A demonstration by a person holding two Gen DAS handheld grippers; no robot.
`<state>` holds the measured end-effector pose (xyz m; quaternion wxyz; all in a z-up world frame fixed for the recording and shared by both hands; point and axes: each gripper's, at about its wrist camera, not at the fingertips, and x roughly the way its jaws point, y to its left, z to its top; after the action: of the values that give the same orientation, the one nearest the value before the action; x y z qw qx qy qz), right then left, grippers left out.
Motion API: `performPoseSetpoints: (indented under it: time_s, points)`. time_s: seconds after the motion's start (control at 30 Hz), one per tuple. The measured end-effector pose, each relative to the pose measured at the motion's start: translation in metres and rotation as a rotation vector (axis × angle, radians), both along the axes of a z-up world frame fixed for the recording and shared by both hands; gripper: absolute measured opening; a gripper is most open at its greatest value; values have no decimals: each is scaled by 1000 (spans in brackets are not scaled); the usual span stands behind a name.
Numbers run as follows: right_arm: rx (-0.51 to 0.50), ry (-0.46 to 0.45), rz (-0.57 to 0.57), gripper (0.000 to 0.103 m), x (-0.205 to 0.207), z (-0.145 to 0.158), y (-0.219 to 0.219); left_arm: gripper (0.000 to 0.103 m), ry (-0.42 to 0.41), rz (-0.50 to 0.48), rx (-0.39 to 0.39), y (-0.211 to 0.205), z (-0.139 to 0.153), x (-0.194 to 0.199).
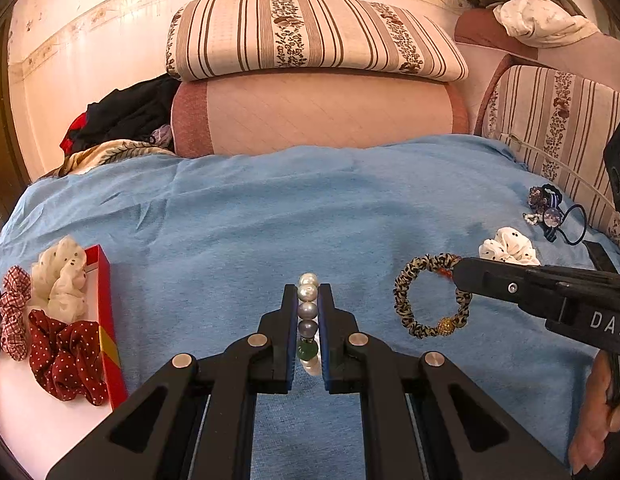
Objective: Organize jewelry
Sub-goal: 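Carry the pearl bracelet and leopard-print scrunchie over the red-rimmed box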
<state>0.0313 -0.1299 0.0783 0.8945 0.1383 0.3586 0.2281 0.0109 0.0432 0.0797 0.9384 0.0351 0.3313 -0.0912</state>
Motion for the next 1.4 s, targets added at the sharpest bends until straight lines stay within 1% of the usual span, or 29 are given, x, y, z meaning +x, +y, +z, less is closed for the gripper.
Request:
performPoseSetpoints:
  time_s: [0.8,1.13,1.4]
  points:
    - [-2,-8,3,8,-2,2,2,9,-5,7,0,1,0,-1]
    - [3,-19,17,8,-5,5,9,9,-21,22,-2,8,9,-10]
    - [10,-31,32,8,-13,9,24,9,-53,54,-26,30,27,-23]
